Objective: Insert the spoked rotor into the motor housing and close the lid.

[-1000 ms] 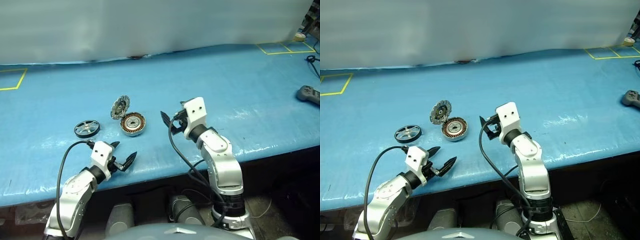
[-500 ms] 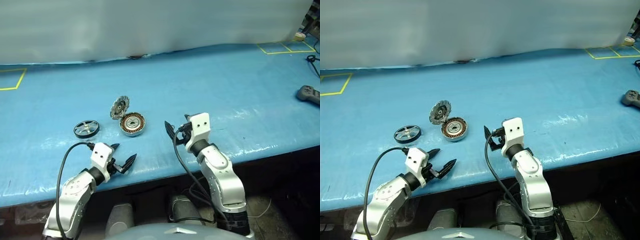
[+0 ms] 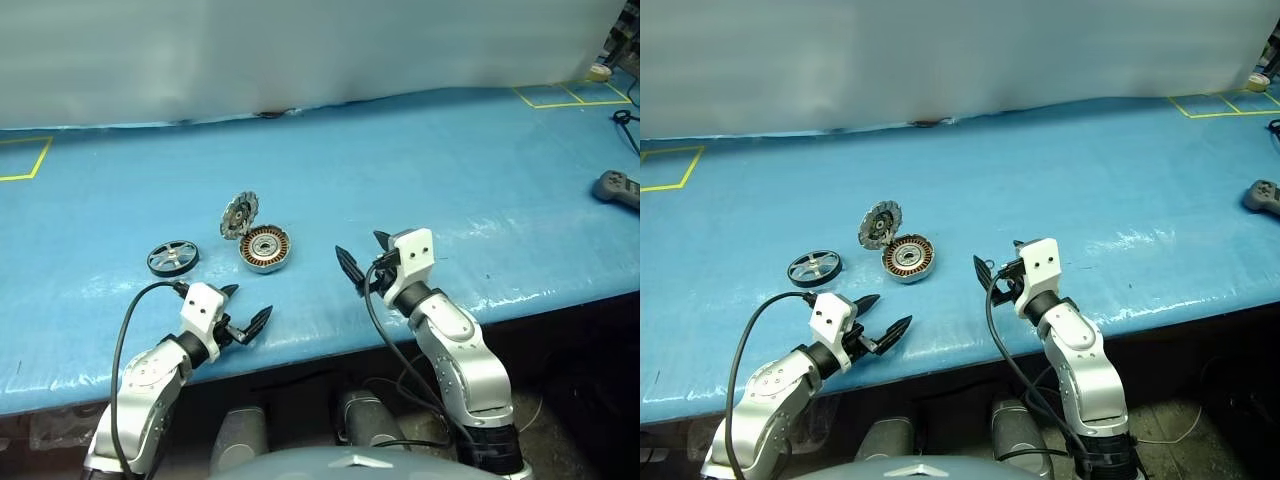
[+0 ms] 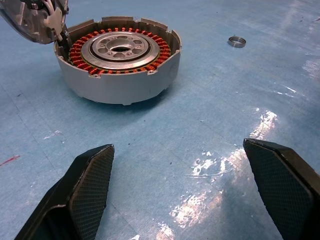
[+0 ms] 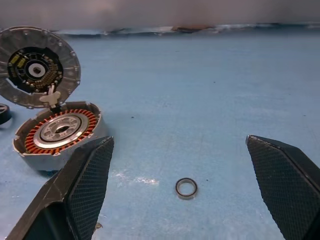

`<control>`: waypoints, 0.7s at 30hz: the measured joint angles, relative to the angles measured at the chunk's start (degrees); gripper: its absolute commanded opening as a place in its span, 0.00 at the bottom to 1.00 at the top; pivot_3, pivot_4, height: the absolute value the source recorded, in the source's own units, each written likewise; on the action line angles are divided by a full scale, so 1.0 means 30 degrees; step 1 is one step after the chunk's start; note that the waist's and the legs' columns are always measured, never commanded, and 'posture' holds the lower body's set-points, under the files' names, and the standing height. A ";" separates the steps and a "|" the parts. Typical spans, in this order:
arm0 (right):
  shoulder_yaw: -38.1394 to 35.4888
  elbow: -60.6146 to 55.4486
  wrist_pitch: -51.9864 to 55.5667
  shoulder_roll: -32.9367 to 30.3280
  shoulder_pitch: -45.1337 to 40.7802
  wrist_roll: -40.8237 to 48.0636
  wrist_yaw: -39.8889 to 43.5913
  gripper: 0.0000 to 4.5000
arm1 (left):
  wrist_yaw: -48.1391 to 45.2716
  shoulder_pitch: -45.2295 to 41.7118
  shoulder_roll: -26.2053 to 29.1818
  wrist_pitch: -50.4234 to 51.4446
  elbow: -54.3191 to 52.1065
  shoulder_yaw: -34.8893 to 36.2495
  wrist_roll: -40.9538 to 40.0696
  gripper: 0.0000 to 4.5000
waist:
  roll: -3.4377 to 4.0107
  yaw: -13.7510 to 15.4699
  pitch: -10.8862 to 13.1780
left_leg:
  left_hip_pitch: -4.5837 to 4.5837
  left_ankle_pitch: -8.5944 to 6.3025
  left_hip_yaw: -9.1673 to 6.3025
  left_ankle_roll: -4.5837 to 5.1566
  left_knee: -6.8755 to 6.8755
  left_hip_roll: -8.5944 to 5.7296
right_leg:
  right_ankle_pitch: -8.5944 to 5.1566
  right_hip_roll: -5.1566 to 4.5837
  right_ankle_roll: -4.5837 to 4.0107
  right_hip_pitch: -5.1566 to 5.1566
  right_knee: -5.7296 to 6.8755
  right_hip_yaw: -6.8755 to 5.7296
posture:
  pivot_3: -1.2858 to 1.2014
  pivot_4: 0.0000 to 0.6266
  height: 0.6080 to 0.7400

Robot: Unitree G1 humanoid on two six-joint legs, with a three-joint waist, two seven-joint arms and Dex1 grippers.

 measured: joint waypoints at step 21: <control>0.2449 0.6124 -0.3118 -0.0192 -0.1991 -0.2877 -0.1967 0.99 | 0.0027 0.0466 0.0002 0.0249 -0.0447 -0.0015 -0.0130 1.00 | -0.0008 0.0009 0.0003 | -0.0002 0.0000 0.0010 0.0000 -0.0008 0.0001 | 0.0001 -0.0002 0.0001 -0.0002 -0.0018 0.0003 | 0.52 0.24 1.00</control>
